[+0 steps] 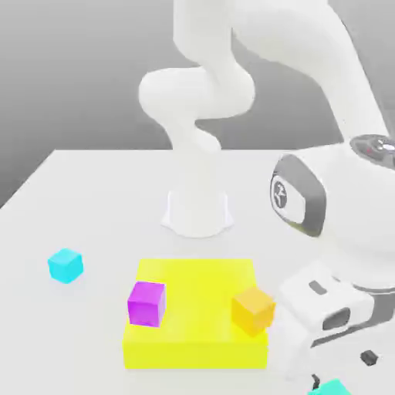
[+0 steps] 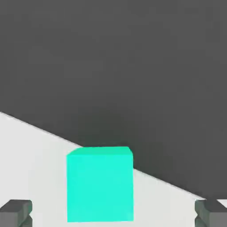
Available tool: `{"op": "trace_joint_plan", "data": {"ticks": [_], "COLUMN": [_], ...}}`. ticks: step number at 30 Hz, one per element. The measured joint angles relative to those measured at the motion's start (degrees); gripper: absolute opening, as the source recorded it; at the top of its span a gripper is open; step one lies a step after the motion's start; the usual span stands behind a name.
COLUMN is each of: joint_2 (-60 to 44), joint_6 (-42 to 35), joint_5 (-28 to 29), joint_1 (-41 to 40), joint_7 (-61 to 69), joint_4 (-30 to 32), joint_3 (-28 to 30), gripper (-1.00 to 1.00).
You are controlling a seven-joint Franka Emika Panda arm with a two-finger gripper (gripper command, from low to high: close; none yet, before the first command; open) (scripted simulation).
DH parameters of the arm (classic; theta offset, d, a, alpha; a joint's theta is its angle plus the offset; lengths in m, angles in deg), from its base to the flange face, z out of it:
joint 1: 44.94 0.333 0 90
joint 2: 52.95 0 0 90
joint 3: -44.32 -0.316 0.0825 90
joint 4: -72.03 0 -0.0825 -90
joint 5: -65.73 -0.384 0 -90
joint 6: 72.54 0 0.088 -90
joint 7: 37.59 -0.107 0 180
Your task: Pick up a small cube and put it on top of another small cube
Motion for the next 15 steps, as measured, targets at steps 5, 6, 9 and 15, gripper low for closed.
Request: {"op": "trace_joint_plan", "data": {"ticks": [5,6,9,15], "joint_2": [-4.01,-4.01,-4.43,5.76], "joint_6": [2.97,2.97,3.26,-2.39], "joint_5": [0.85,0.83,0.85,0.16], "joint_1": [0.73,0.72,0.88,-2.69], "joint_7": [-0.59,-0.57,-0.58,2.79], "joint_4": [-0.87,-0.87,-0.96,3.44], "joint_3": [0.85,0.85,1.0,2.03], "gripper": [-1.0,-1.0,-1.0,-1.0]}}
